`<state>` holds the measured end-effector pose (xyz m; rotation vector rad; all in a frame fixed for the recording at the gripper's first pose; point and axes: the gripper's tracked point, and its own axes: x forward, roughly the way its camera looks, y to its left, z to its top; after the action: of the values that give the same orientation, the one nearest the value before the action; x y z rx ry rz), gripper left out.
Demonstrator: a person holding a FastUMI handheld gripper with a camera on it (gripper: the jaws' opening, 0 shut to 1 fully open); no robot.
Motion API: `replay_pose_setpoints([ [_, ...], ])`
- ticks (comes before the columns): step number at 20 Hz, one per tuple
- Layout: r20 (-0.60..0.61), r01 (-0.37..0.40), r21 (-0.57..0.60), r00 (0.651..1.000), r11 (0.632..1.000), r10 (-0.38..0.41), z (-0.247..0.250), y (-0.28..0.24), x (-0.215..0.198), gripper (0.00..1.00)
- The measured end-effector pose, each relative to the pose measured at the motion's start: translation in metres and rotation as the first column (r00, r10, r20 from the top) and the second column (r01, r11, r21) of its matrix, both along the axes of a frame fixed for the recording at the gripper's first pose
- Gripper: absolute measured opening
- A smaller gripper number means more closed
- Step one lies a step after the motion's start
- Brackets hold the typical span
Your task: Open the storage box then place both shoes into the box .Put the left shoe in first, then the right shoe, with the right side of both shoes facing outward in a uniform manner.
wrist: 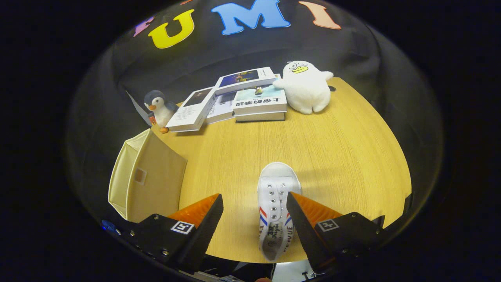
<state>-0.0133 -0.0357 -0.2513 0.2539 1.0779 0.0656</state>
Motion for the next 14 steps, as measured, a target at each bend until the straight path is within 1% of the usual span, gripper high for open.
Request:
replay_pose_setpoints([
  [9,-0.122,-0.003,-0.041,0.993,0.999,-0.002,-0.053,-0.047,-0.025,0.98],
  [14,-0.199,-0.019,-0.036,0.98,0.999,0.011,-0.08,-0.054,-0.037,0.98],
])
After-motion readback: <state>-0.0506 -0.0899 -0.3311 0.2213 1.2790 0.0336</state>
